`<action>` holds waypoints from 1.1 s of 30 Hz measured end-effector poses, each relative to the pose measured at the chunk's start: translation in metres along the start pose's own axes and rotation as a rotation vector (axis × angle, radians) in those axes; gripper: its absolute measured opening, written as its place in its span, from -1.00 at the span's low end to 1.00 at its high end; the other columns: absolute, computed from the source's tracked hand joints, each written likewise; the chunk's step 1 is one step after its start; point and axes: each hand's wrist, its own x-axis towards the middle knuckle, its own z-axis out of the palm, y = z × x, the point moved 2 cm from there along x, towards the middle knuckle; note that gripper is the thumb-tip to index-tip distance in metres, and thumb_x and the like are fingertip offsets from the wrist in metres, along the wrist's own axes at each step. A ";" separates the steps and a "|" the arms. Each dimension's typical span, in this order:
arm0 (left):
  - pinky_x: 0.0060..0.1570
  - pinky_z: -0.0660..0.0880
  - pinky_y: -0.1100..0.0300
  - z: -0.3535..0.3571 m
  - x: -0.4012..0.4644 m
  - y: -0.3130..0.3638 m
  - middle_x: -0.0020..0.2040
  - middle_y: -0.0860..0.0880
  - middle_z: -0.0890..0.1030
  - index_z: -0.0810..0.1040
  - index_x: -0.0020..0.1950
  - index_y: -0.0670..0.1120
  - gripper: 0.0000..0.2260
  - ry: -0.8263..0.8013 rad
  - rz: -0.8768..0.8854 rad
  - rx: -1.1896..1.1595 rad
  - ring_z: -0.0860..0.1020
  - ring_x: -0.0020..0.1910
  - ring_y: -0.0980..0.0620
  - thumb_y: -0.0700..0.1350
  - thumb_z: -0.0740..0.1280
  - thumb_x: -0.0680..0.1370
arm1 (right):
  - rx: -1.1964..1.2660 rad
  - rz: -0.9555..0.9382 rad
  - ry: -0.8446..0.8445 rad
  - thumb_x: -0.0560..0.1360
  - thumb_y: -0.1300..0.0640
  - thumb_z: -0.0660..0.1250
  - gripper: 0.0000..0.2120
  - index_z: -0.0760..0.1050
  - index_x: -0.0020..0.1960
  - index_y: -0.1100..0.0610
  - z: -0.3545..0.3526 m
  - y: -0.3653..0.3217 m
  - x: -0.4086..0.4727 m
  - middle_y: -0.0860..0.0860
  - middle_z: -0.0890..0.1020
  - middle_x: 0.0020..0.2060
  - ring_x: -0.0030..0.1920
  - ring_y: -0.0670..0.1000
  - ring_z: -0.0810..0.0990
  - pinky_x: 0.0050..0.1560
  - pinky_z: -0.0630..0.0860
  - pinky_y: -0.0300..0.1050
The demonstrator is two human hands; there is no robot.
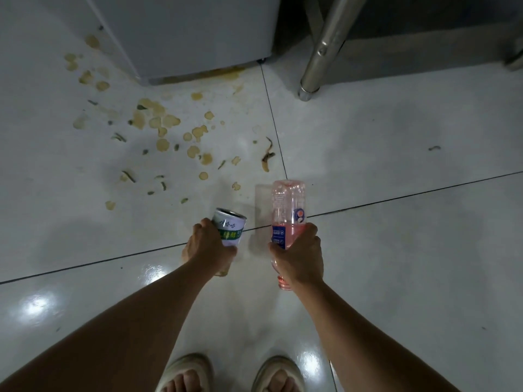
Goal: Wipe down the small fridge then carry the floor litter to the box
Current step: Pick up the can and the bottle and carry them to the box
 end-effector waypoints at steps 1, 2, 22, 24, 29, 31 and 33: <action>0.00 0.51 0.03 -0.009 -0.010 0.007 0.11 -0.12 0.48 0.34 0.22 -0.16 -0.40 0.010 0.018 0.012 0.54 0.05 -0.12 0.00 0.51 0.31 | 0.008 0.005 0.003 0.37 0.02 0.47 -0.32 0.19 0.33 0.17 -0.012 -0.004 -0.006 0.14 0.47 0.17 0.11 0.13 0.52 0.08 0.56 0.03; -0.02 0.50 0.04 -0.020 -0.020 0.015 0.10 -0.11 0.46 0.34 0.21 -0.15 -0.40 0.020 0.043 0.028 0.53 0.03 -0.11 0.02 0.51 0.31 | 0.015 0.010 0.007 0.37 0.02 0.47 -0.32 0.19 0.32 0.18 -0.024 -0.009 -0.012 0.15 0.47 0.17 0.11 0.14 0.52 0.09 0.55 0.05; -0.09 0.50 0.12 -0.333 -0.344 0.187 -0.03 -0.04 0.52 0.33 0.14 -0.10 -0.48 0.133 0.316 -0.110 0.52 -0.09 -0.04 0.01 0.49 0.32 | 0.167 -0.052 0.162 0.36 0.05 0.47 -0.36 0.23 0.28 0.21 -0.373 -0.160 -0.262 0.17 0.51 0.13 0.05 0.14 0.54 -0.04 0.51 -0.09; -0.02 0.52 0.08 -0.359 -0.373 0.197 -0.03 -0.04 0.54 0.33 0.13 -0.09 -0.50 0.135 0.357 -0.128 0.55 -0.06 -0.07 0.02 0.48 0.33 | 0.189 -0.062 0.201 0.36 0.04 0.47 -0.34 0.21 0.30 0.21 -0.399 -0.168 -0.286 0.17 0.50 0.14 0.04 0.13 0.55 -0.07 0.49 -0.12; -0.10 0.52 0.11 -0.404 -0.434 0.208 -0.06 -0.04 0.55 0.33 0.07 -0.06 -0.52 0.117 0.477 -0.172 0.56 -0.09 -0.06 0.01 0.50 0.31 | 0.268 -0.064 0.287 0.36 0.03 0.48 -0.34 0.20 0.30 0.19 -0.443 -0.176 -0.348 0.15 0.51 0.13 -0.07 0.04 0.50 -0.14 0.46 -0.17; -0.14 0.48 0.16 -0.413 -0.457 0.205 -0.10 0.00 0.52 0.33 0.07 -0.05 -0.52 0.099 0.535 -0.169 0.54 -0.14 -0.03 0.01 0.51 0.31 | 0.293 -0.052 0.325 0.36 0.02 0.48 -0.34 0.21 0.29 0.17 -0.451 -0.173 -0.377 0.14 0.51 0.14 -0.05 0.04 0.53 -0.12 0.50 -0.17; -0.15 0.45 0.19 -0.422 -0.481 0.201 -0.11 0.00 0.50 0.33 0.06 -0.06 -0.52 0.095 0.583 -0.149 0.51 -0.17 -0.02 0.02 0.51 0.30 | 0.312 -0.045 0.358 0.36 0.01 0.49 -0.34 0.21 0.29 0.17 -0.458 -0.172 -0.407 0.14 0.52 0.14 0.01 0.08 0.56 -0.08 0.53 -0.15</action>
